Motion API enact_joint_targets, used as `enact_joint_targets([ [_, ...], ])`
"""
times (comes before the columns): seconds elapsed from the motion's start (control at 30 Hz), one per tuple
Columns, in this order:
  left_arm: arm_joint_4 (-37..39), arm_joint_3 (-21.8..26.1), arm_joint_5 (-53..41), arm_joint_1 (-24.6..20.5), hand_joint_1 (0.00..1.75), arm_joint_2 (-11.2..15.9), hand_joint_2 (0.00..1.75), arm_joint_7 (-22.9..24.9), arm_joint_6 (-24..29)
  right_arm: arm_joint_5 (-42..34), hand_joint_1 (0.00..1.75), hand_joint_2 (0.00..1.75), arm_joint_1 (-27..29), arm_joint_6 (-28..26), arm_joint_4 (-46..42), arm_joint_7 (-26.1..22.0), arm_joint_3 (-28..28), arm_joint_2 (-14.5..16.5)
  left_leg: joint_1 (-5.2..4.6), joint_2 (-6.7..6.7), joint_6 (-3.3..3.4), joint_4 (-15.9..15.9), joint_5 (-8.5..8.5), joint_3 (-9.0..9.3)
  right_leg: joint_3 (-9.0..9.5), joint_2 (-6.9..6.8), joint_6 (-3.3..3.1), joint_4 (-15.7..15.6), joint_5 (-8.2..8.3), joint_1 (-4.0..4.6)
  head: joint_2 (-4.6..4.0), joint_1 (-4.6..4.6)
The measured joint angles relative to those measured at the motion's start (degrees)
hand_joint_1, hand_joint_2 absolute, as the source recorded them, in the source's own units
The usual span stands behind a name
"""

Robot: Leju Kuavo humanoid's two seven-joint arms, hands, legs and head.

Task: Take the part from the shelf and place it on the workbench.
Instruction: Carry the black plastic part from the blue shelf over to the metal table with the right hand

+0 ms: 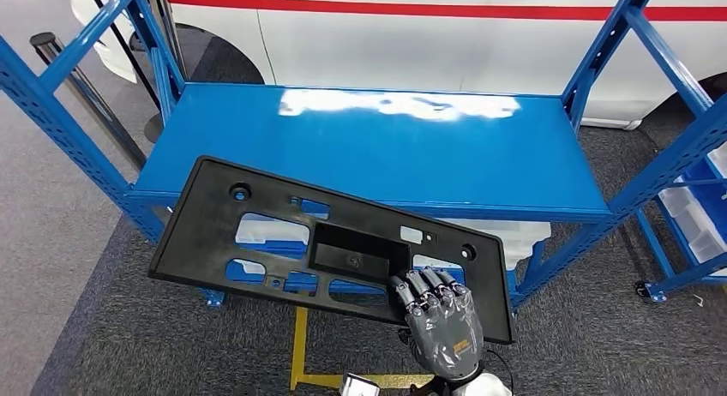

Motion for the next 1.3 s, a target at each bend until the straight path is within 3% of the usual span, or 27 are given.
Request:
enact_joint_targets([
  [0.03,0.0,0.0,-0.01,0.01,0.0,0.0,1.75,0.0,0.0,0.0,1.75,1.75,0.07,0.0,0.01,-0.01,-0.01,0.0,-0.08,0.04,0.03,0.09,0.56,-0.78,-0.64,0.0,0.16,3.35,-1.57,0.0,0.0,-0.01],
  [0.07,0.0,0.0,-0.01,0.03,0.0,0.0,1.75,0.0,0.0,0.0,1.75,1.75,0.13,0.0,0.02,-0.01,-0.01,0.0,-0.14,0.08,-0.02,0.2,1.05,-1.54,-0.57,0.0,0.24,5.3,-1.83,-0.01,0.0,-0.02],
  [0.1,0.0,0.0,-0.01,0.05,0.0,0.0,1.75,0.0,0.0,0.0,1.75,1.75,0.17,0.0,0.03,-0.01,-0.01,0.0,-0.18,0.1,-0.11,0.37,1.49,-2.27,0.46,0.0,0.23,5.27,-1.0,0.0,0.0,-0.01],
  [0.17,0.0,0.0,-0.01,0.04,0.0,-0.01,1.75,0.0,0.03,0.0,1.75,1.75,0.14,0.0,0.04,-0.01,-0.01,0.01,-0.19,0.09,-0.41,0.89,2.2,-3.58,5.63,0.0,-0.12,-0.93,1.58,0.02,0.0,-0.02],
  [0.23,0.0,0.0,-0.01,0.02,0.0,-0.03,1.75,-0.02,0.09,0.0,1.75,1.75,0.06,0.0,0.03,0.01,-0.01,0.03,-0.32,0.04,-0.93,1.42,2.8,-4.5,10.74,0.03,-0.77,-8.62,2.08,0.32,0.0,-0.04],
  [0.3,0.0,0.0,-0.01,0.0,0.0,-0.06,1.75,-0.09,0.13,0.0,1.75,1.75,0.04,0.0,0.03,0.07,-0.01,0.05,-0.37,0.03,-1.65,1.51,3.46,-4.86,11.98,0.1,-1.44,-11.35,1.71,0.71,0.0,-0.05],
  [0.37,0.0,0.01,-0.01,0.04,0.0,-0.09,1.75,-0.14,0.14,0.0,1.75,1.75,0.07,0.0,0.04,0.12,-0.01,0.15,-0.35,-0.03,-2.39,1.59,3.71,-5.17,11.24,0.03,-2.32,-11.68,2.61,0.53,0.0,-0.03],
  [0.4,0.0,0.01,-0.01,0.06,0.0,-0.11,1.75,-0.15,0.14,0.0,1.75,1.75,0.07,0.0,0.03,0.14,-0.01,0.26,-0.32,-0.09,-2.72,2.26,2.75,-5.62,10.75,-0.03,-2.86,-11.86,3.21,0.37,0.0,-0.09],
  [0.47,0.0,0.02,-0.01,0.1,0.0,-0.11,1.75,-0.15,0.14,0.0,1.75,1.75,0.07,0.0,0.03,0.18,-0.01,0.53,-0.11,-0.2,-3.25,6.83,-2.16,-7.24,9.48,-0.19,-3.6,-12.13,4.48,0.2,0.0,-0.2],
  [0.53,0.0,0.02,-0.01,0.13,0.0,-0.11,1.75,-0.15,0.13,0.0,1.75,1.75,0.12,0.0,0.04,0.21,-0.01,0.68,0.01,-0.19,-3.67,13.86,-6.91,-8.83,8.01,-0.25,-3.79,-12.05,5.57,0.28,0.0,-0.25],
  [0.57,0.0,0.02,-0.01,0.12,0.0,-0.11,1.75,-0.15,0.13,0.0,1.75,1.75,0.15,0.0,0.05,0.21,-0.01,0.71,0.03,-0.19,-3.81,16.22,-7.4,-8.92,7.29,-0.3,-3.75,-11.94,6.09,0.31,0.0,-0.25],
  [0.6,0.0,0.02,-0.01,0.12,0.0,-0.11,1.75,-0.15,0.13,0.0,1.75,1.75,0.18,0.0,0.05,0.21,-0.01,0.73,0.04,-0.18,-3.9,16.94,-6.64,-8.23,6.55,-0.33,-3.66,-11.77,6.57,0.31,0.0,-0.26],
  [0.67,0.0,0.02,-0.01,0.1,0.0,-0.11,1.75,-0.15,0.14,0.0,1.75,1.75,0.21,0.0,0.06,0.24,-0.01,0.79,0.07,-0.19,-3.84,12.25,-3.29,-3.87,5.15,-0.34,-3.35,-11.22,7.36,0.27,0.0,-0.27],
  [0.73,0.0,0.02,-0.01,0.0,0.0,-0.11,1.75,-0.16,0.15,0.0,1.75,1.75,0.22,0.0,0.06,0.38,-0.01,0.82,-0.06,-0.3,-3.45,4.03,-2.54,1.69,4.12,-0.34,-2.85,-10.57,7.92,0.37,0.0,-0.26],
  [0.77,0.0,0.02,-0.01,-0.03,0.0,-0.11,1.75,-0.2,0.15,-0.03,1.75,1.75,0.23,0.0,0.06,0.49,-0.01,0.83,-0.18,-0.39,-3.17,1.38,-2.92,3.19,3.89,-0.36,-2.54,-10.4,8.24,0.44,0.0,-0.23],
  [0.8,0.0,0.03,-0.01,-0.04,0.0,-0.11,1.75,-0.23,0.15,-0.11,1.75,1.75,0.23,0.0,0.05,0.6,0.02,0.83,-0.33,-0.48,-2.85,0.09,-3.38,3.74,3.75,-0.38,-2.19,-10.38,8.63,0.47,0.01,-0.22],
  [0.87,0.0,0.04,-0.01,0.05,0.0,-0.11,1.75,-0.29,0.15,-0.3,1.75,1.75,0.27,0.0,0.05,0.83,0.16,0.83,-0.26,-0.43,-1.96,-0.16,-2.73,3.12,3.56,-0.32,-1.46,-10.42,9.16,0.44,0.01,-0.19],
  [0.9,0.0,0.04,-0.01,0.06,0.0,-0.12,1.75,-0.3,0.15,-0.37,1.75,1.75,0.3,0.0,0.05,0.96,0.22,0.83,-0.18,-0.33,-1.41,-0.24,-2.26,2.78,3.19,-0.22,-1.19,-9.88,8.44,0.38,0.01,-0.17],
  [0.93,0.0,0.04,-0.01,0.06,0.0,-0.13,1.75,-0.3,0.15,-0.4,1.75,1.75,0.34,0.0,0.05,1.12,0.27,0.83,-0.07,-0.2,-0.83,-0.38,-1.67,2.34,2.53,-0.11,-0.96,-8.33,6.66,0.33,0.0,-0.14],
  [1.03,0.0,0.05,-0.01,0.04,0.0,-0.13,1.75,-0.31,0.15,-0.56,1.75,1.75,0.44,0.0,0.04,1.39,0.35,0.83,-0.18,0.0,0.0,-0.27,-0.16,0.55,-0.45,0.03,-0.49,1.74,-0.82,0.18,0.0,-0.11],
  [1.07,0.0,0.05,-0.01,0.06,0.0,-0.12,1.75,-0.31,0.15,-0.62,1.75,1.75,0.49,0.0,0.04,1.4,0.38,0.83,-0.23,0.02,0.0,-0.13,0.24,-0.1,-0.86,0.03,-0.39,4.47,-1.69,0.18,0.0,-0.11],
  [1.1,0.0,0.06,0.0,0.08,0.0,-0.11,1.75,-0.31,0.15,-0.66,1.75,1.75,0.53,0.0,0.04,1.41,0.39,0.83,-0.27,0.03,-0.04,0.06,0.58,-0.73,-0.42,0.02,-0.37,5.43,-1.37,0.18,0.0,-0.11],
  [1.13,0.0,0.07,0.01,0.08,0.0,-0.11,1.75,-0.31,0.15,-0.69,1.75,1.75,0.54,0.0,0.04,1.42,0.4,0.83,-0.3,0.03,-0.14,0.31,0.86,-1.35,1.19,0.02,-0.46,4.09,-0.11,0.18,0.0,-0.11],
  [1.17,0.0,0.07,0.01,0.08,0.0,-0.12,1.75,-0.31,0.15,-0.7,1.75,1.75,0.53,0.0,0.03,1.42,0.4,0.83,-0.31,0.01,-0.26,0.6,1.08,-1.88,3.72,0.02,-0.66,0.85,1.42,0.2,0.0,-0.11],
  [1.23,0.0,0.07,0.01,0.07,0.0,-0.14,1.75,-0.31,0.15,-0.71,1.75,1.75,0.44,0.0,-0.01,1.42,0.43,0.83,-0.41,-0.01,-0.66,1.18,1.45,-2.79,8.93,0.06,-1.24,-7.03,2.65,0.42,0.0,-0.13],
  [1.3,0.0,0.07,0.01,0.05,0.0,-0.15,1.75,-0.31,0.15,-0.97,1.75,1.75,0.43,0.0,-0.09,1.39,0.47,0.83,-0.5,0.0,-1.31,1.37,1.96,-3.26,10.81,0.12,-1.73,-10.67,2.33,0.77,0.0,-0.14],
])
